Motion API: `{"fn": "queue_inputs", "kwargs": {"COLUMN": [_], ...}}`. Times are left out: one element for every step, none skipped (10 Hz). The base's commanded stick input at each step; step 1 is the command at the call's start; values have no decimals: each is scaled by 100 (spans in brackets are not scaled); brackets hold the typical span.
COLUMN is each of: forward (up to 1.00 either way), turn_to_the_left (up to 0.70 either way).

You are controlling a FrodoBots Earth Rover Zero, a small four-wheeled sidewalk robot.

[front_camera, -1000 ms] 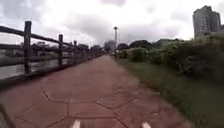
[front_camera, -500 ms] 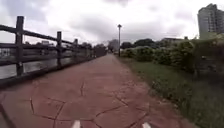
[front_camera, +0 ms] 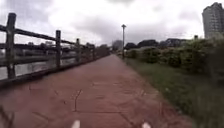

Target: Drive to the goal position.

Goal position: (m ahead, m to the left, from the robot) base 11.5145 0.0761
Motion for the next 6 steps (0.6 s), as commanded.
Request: {"fn": "queue_inputs", "kwargs": {"forward": [85, 85, 85, 85, 85, 85], "turn_to_the_left": [-24, -24, -17, 10, 10, 10]}}
